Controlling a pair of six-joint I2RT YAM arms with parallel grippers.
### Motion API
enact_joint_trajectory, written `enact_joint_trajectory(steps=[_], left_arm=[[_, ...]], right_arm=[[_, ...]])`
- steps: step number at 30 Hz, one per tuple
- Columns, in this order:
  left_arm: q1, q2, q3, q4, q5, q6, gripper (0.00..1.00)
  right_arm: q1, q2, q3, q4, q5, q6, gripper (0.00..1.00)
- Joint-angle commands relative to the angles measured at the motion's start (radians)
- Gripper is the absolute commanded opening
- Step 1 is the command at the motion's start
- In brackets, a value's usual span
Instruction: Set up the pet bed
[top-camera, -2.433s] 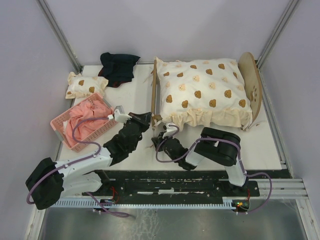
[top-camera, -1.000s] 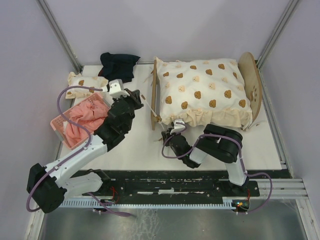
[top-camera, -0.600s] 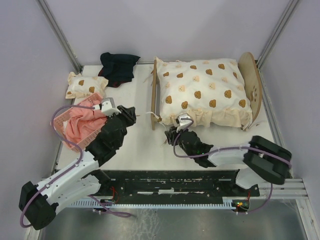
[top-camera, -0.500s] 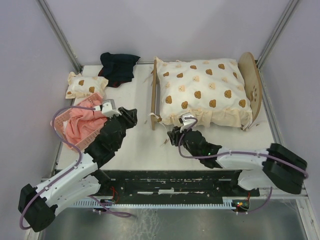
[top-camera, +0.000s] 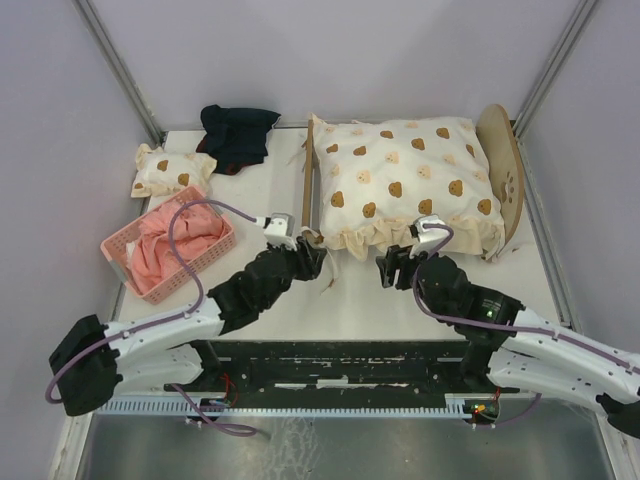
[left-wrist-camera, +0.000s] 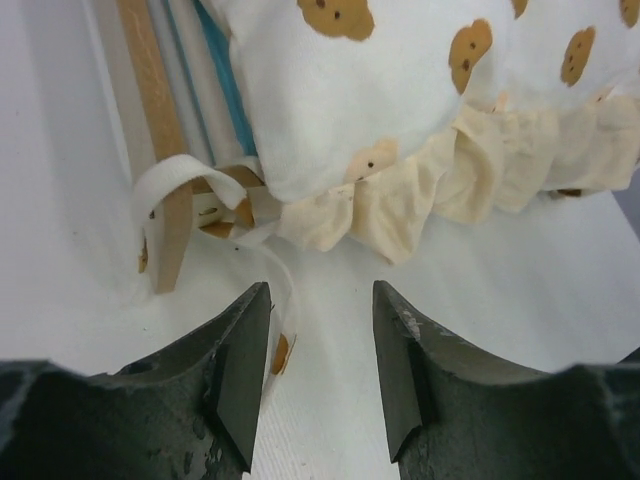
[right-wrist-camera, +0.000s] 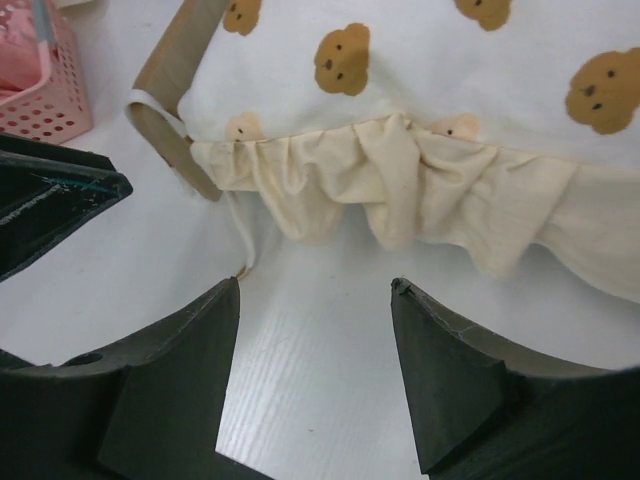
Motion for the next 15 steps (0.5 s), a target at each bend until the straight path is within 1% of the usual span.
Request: enact_joint_trajectory(steps=[1,5,12,13,14,15], left_arm=[[-0.027,0.124,0.057,0.109,-0.044,0.043,0.53],[-0.036,0.216,0.073,0.184,-0.069,0.042,0.54],[-0.038,0.345,0.132,0.212,-0.187,0.092,0.56],[-0.038,0.356,0.131,0.224,-0.189,0.098,0.54],[-0.038,0.362,0.131,0.233,-0.184,0.101,0.5],[-0.038,0.365,0.133,0.235,-0.178,0.104,0.42]], right_arm=[[0.0,-0.042,0.062,-0.182,0.105,-0.009,0.71],[-0.001,-0.097,0.031,-0.178,0.112,0.0,0.73],[-0.001,-0.132,0.003,-0.191,0.134,0.016,0.73],[0.0,-0.131,0.002,-0.193,0.135,0.016,0.73],[0.0,-0.131,0.0,-0.193,0.14,0.015,0.73],[-0.001,-0.13,-0.003,-0.191,0.148,0.014,0.74]])
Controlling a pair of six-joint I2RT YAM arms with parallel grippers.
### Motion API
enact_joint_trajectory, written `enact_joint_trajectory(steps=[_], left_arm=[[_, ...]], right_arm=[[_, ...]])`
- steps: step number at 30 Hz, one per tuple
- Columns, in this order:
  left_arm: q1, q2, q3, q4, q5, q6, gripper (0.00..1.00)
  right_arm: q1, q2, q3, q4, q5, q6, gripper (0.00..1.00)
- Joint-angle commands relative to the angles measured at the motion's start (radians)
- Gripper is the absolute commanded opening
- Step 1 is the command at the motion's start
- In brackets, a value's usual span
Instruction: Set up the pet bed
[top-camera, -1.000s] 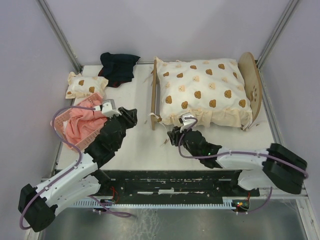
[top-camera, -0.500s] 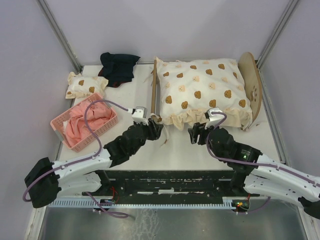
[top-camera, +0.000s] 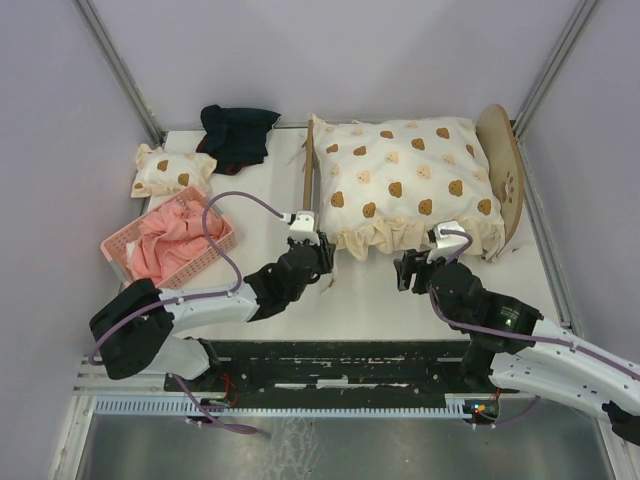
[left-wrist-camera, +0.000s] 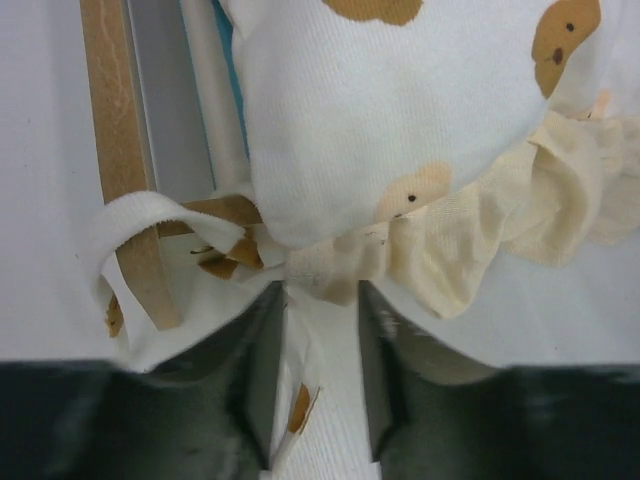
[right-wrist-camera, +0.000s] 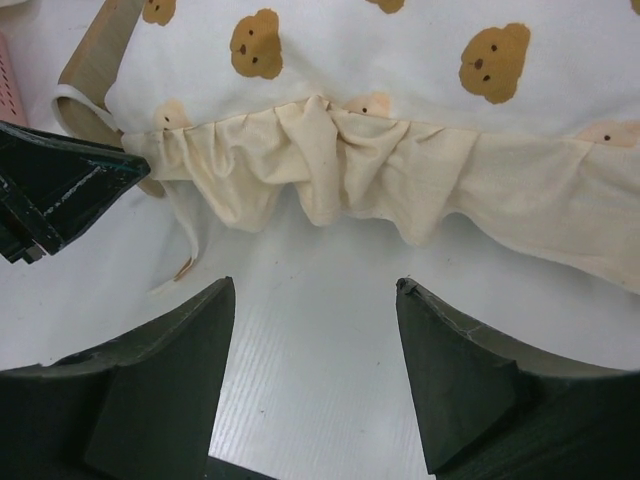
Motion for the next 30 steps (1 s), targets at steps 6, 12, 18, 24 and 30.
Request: enact_joint_trajectory(steps=[6,12,18,24,30], left_arm=[[-0.004,-0.069,0.072,-0.039,0.011,0.054,0.03],[0.0,-0.16,0.131,-0.277,0.026,0.069,0.03],[0.001,-0.187,0.088,-0.215,0.094,0.103,0.19],[0.001,-0.115,0.041,-0.059,0.063,0.116,0.41],[0.002,-0.003,0.045,0.043,0.025,0.102,0.43]], right_arm=[[-0.001,0.018,-0.024,0.019,0.053,0.006,0.71],[-0.002,0.051,-0.034,0.045,0.061,0.003,0.67],[-0.002,0.104,-0.038,0.1,0.035,0.006,0.66],[-0.003,0.105,-0.041,0.112,0.017,0.03,0.67],[-0.002,0.092,-0.055,0.118,0.014,0.043,0.67]])
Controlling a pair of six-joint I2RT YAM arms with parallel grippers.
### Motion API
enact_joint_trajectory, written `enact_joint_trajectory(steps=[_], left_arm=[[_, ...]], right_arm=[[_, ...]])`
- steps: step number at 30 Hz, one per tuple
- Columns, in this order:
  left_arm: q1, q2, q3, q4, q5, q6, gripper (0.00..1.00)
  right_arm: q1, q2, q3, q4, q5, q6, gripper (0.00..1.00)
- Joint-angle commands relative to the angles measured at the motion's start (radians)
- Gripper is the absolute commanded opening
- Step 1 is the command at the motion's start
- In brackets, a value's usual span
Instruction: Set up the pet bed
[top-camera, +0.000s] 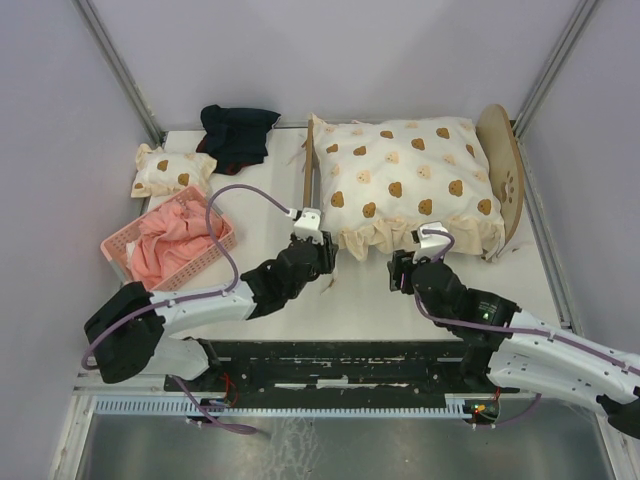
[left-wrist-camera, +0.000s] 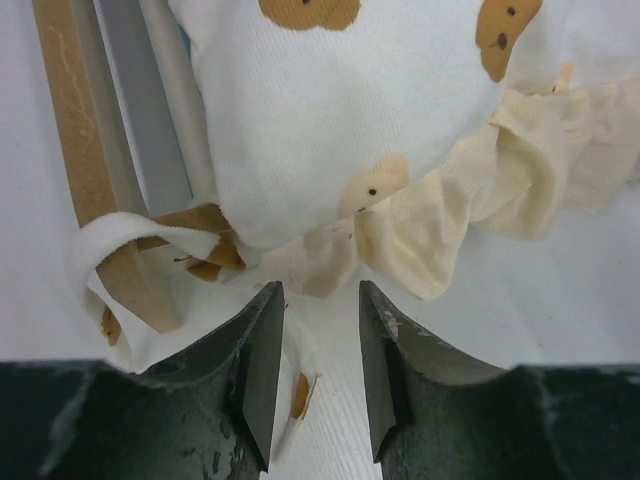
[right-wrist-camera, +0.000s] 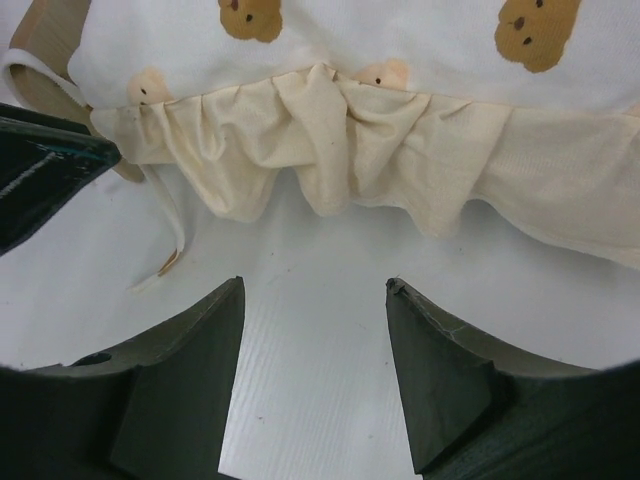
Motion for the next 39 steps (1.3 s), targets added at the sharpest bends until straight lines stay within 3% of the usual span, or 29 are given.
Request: enact_joint_trajectory(steps=[1,5,8,9,20,21,24,27,33,39], left_arm=[[0.001,0.063,0.004,0.156,-0.043,0.021,0.43],[0.001,0.114,0.032,0.191,-0.068,0.005,0.34],[0.001,0.127,0.049,0.177,-0.068,0.0,0.08],[0.0,0.124,0.051,0.168,-0.068,0.0,0.03],[0.0,-0.037,0.023,0.082,-0.062,-0.034,0.03],[-0.001,-0.03,0.024,0.078,-0.063,-0.04,0.06],[-0.001,0.019,0.027,0.075,-0.068,-0.052,0.32],[-0.004,0.065,0.035,0.068,-0.059,-0.083,0.45],[-0.006,0.159,0.052,0.093,-0.072,-0.132,0.51],[-0.005,0.204,0.045,0.218,-0.126,-0.138,0.55]], right_arm=[[-0.001,-0.021,-0.009,0.042,-0.003,0.021,0.67],[-0.002,-0.031,-0.016,0.048,-0.014,0.027,0.67],[-0.002,-0.034,-0.021,0.055,-0.022,0.029,0.66],[-0.002,-0.035,-0.023,0.058,-0.027,0.029,0.66],[-0.001,-0.011,-0.059,0.107,-0.028,0.027,0.65],[-0.001,-0.008,-0.058,0.11,-0.03,0.027,0.65],[-0.001,-0.001,-0.054,0.114,-0.03,0.028,0.65],[-0.001,-0.003,-0.049,0.112,-0.03,0.028,0.65],[-0.001,-0.011,-0.054,0.11,-0.03,0.035,0.65],[-0.002,-0.01,-0.059,0.113,-0.038,0.045,0.65]])
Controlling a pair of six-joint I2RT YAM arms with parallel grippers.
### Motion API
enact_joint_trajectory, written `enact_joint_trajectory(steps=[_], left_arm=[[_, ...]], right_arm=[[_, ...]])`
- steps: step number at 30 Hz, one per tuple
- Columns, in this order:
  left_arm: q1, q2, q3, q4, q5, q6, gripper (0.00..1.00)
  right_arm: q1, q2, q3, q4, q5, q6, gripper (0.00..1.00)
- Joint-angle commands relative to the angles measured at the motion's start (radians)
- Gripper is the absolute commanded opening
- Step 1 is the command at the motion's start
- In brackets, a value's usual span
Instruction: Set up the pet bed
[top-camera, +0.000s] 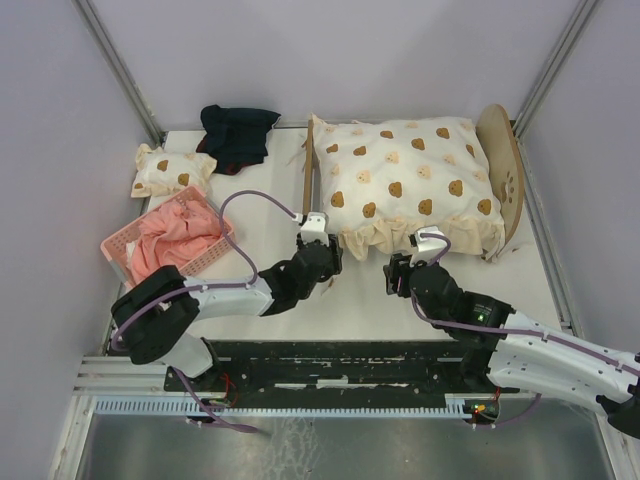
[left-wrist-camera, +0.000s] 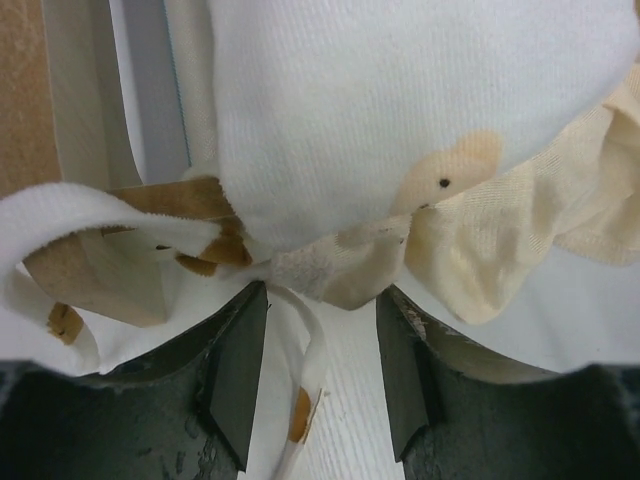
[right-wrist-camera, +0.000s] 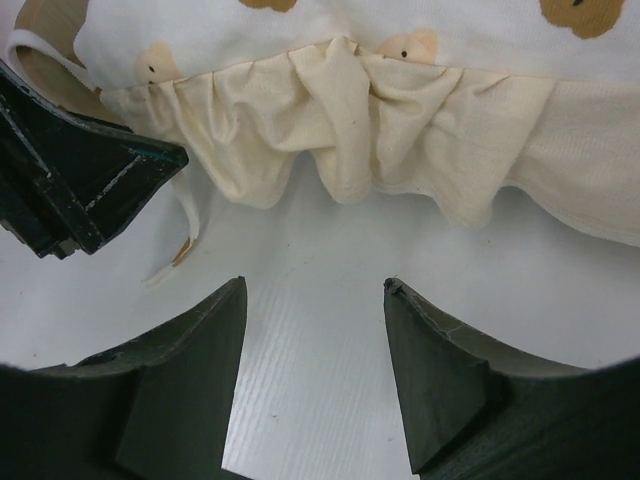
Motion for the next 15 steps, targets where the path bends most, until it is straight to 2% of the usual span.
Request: enact_joint_trajectory(steps=[1,4,7,9,12,15], left_arm=[[-0.005,0.012,0.035,0.152,-0.076,-0.04,0.55],[-0.005,0.016,0.049,0.178,-0.099,-0.033,0.52],[-0.005,0.002,0.067,0.154,-0.091,-0.029,0.21],[-0.006,-0.023,0.073,0.106,-0.08,-0.039,0.11],[-0.004,-0.089,0.073,-0.002,-0.064,-0.049,0.03],[-0.004,-0.16,0.061,-0.077,-0.03,-0.039,0.03]], right_arm=[[-0.002,-0.009,0.002,0.043,-0.003,0.018,0.65],[-0.002,0.002,-0.008,0.058,-0.006,0.021,0.65],[-0.001,0.015,-0.009,0.062,-0.013,0.022,0.65],[-0.002,0.022,-0.011,0.066,-0.015,0.02,0.65],[-0.002,0.03,-0.018,0.069,0.003,0.005,0.65],[-0.003,0.03,-0.012,0.056,0.026,-0.012,0.65]])
